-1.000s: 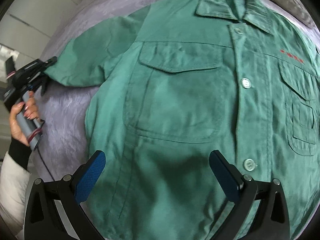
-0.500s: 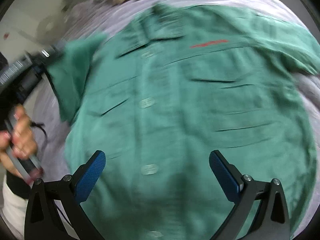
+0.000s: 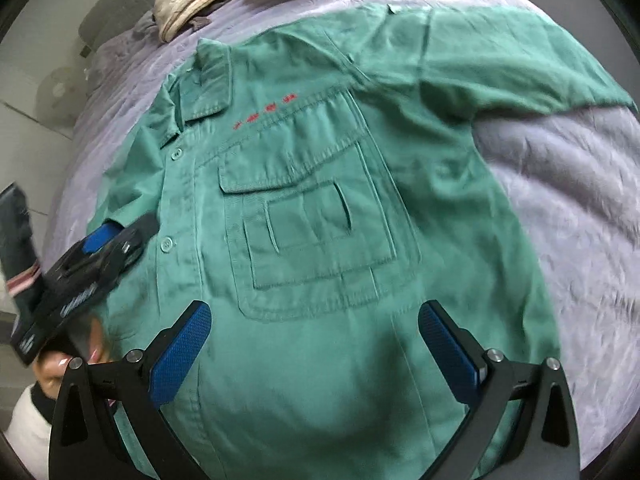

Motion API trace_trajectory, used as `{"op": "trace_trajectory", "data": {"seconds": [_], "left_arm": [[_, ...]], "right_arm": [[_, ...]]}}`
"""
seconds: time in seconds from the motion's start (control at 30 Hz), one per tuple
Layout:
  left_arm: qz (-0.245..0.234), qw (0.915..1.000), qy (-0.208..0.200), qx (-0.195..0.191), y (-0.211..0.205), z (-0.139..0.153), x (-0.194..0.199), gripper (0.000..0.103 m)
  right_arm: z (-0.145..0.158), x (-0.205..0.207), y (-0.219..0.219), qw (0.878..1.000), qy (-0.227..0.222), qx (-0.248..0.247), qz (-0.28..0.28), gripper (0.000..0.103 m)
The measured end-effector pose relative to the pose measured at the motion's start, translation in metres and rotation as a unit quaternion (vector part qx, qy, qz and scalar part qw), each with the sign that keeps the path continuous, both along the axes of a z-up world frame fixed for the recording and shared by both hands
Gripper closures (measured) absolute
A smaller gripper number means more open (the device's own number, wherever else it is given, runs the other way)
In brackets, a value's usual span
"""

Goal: Fold large clothes

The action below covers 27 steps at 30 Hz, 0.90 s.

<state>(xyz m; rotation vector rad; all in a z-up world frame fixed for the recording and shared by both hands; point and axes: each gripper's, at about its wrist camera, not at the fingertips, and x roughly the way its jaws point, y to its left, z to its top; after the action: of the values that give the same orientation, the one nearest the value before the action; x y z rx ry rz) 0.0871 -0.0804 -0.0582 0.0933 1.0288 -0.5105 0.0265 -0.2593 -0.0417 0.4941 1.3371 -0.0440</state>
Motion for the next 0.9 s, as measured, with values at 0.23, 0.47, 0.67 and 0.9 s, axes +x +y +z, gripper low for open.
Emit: {"op": "trace_trajectory", "data": {"seconds": [0.23, 0.47, 0.67, 0.9], "left_arm": [[0.160, 0.9856, -0.039, 0.038, 0.101, 0.023, -0.010, 0.010], [0.310, 0.9472, 0.054, 0.062, 0.206, -0.033, -0.008, 0.010], [0.332, 0.9380, 0.079, 0.062, 0.226, -0.060, -0.028, 0.010], [0.316, 0.9430, 0.076, 0.072, 0.221, -0.064, -0.028, 0.010]], "right_arm": [[0.021, 0.047, 0.054, 0.994, -0.056, -0.020, 0.095, 0.000], [0.017, 0.102, 0.170, 0.970, -0.096, -0.011, 0.223, 0.000], [-0.005, 0.144, 0.254, 0.960, -0.093, -0.002, 0.264, 0.000], [-0.043, 0.165, 0.316, 0.948, -0.074, -0.064, 0.304, 0.065]]}}
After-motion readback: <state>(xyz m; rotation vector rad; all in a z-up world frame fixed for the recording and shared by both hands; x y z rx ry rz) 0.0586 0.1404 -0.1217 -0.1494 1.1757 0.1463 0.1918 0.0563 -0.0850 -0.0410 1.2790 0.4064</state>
